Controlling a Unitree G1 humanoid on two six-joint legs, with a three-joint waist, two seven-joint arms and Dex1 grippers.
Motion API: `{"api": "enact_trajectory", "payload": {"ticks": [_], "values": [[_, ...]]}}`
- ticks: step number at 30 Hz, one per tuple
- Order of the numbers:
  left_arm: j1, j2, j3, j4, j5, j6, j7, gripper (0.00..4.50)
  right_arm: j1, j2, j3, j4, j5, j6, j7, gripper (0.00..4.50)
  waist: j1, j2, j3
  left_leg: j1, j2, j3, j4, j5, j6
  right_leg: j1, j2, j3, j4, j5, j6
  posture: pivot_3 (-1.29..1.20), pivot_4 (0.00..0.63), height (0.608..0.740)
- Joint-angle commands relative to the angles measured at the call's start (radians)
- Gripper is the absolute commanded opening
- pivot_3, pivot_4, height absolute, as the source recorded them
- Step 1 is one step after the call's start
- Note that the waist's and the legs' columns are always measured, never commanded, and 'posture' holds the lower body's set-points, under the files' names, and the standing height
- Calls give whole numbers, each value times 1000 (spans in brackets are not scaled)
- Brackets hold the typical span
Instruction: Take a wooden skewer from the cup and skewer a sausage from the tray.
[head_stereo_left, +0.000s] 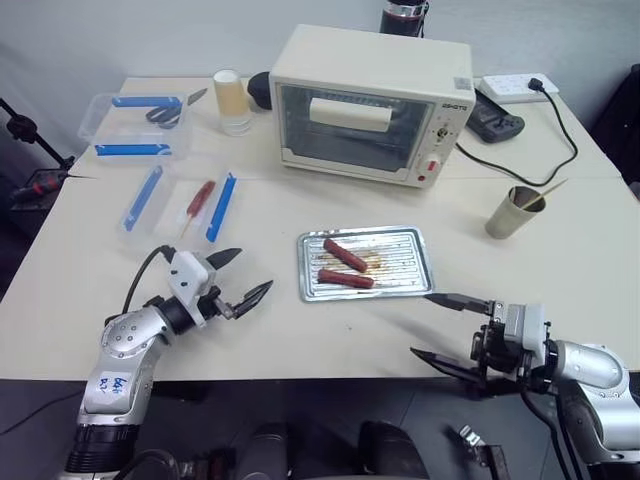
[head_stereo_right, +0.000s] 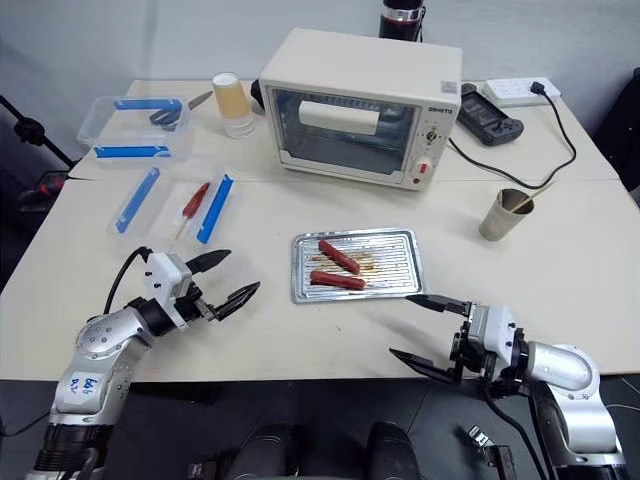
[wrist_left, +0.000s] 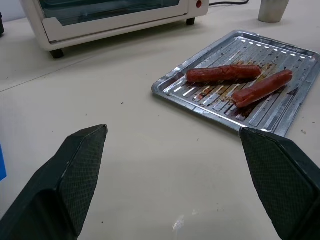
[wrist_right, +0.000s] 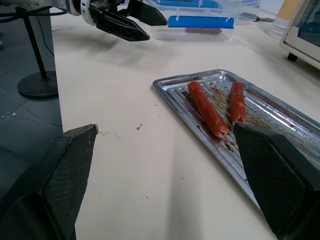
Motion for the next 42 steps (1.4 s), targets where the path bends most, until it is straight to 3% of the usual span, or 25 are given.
{"api": "enact_trajectory", "payload": {"ticks": [1,6,12,16,19,21,27,30,36,42], "values": [[-8,21,2,-32,-21,14,-23,4468,-2,-17,-38,-16,11,-9,-18,4500,0,0,0,0,0,0,0,0,0,0,0,0,0,0,0,0,150,740],[-21,55,30,-126,-244,127,-175,4468,9,-91,-211,26,51,16,-55,4500,2,0,0,0,0,0,0,0,0,0,0,0,0,0,0,0,150,740],[-43,90,3,-184,-290,160,-237,4468,58,-210,-457,232,35,-37,-38,4500,0,0,0,0,0,3,0,0,0,1,0,0,-1,0,0,0,150,740],[-80,74,-27,-176,-299,174,-254,4468,52,-271,-489,335,4,-52,-14,4500,-2,0,0,0,0,4,0,0,0,1,0,0,0,0,0,0,150,740],[-99,69,-46,-177,-320,212,-263,4468,-3,-341,-463,377,22,38,10,4500,-5,0,0,1,0,5,0,0,0,1,0,0,0,0,0,0,150,740],[-102,69,-56,-184,-328,229,-271,4468,-112,-408,-406,401,3,81,14,4500,-12,1,0,1,0,5,0,0,0,1,0,1,0,0,0,0,150,740],[-127,49,-65,-167,-318,216,-272,4468,-554,-596,-51,509,-181,249,101,4500,-25,6,0,1,1,4,0,0,0,-1,0,2,0,0,0,0,150,740],[-142,34,-81,-159,-307,206,-270,4468,-876,-548,155,637,-351,271,126,4500,-26,6,1,-2,1,5,0,0,0,-1,1,0,-2,0,-1,0,150,740],[-136,-7,-97,-181,-292,191,-230,4468,-1261,-389,410,976,-632,162,115,4500,-28,6,1,-3,0,4,1,0,0,-2,0,0,-2,0,0,0,150,740],[-101,-21,-91,-221,-286,184,-187,4468,-1441,-292,491,1256,-771,42,45,4500,-26,6,1,-4,0,3,0,0,0,-3,0,-1,-2,0,0,0,150,740]]}}
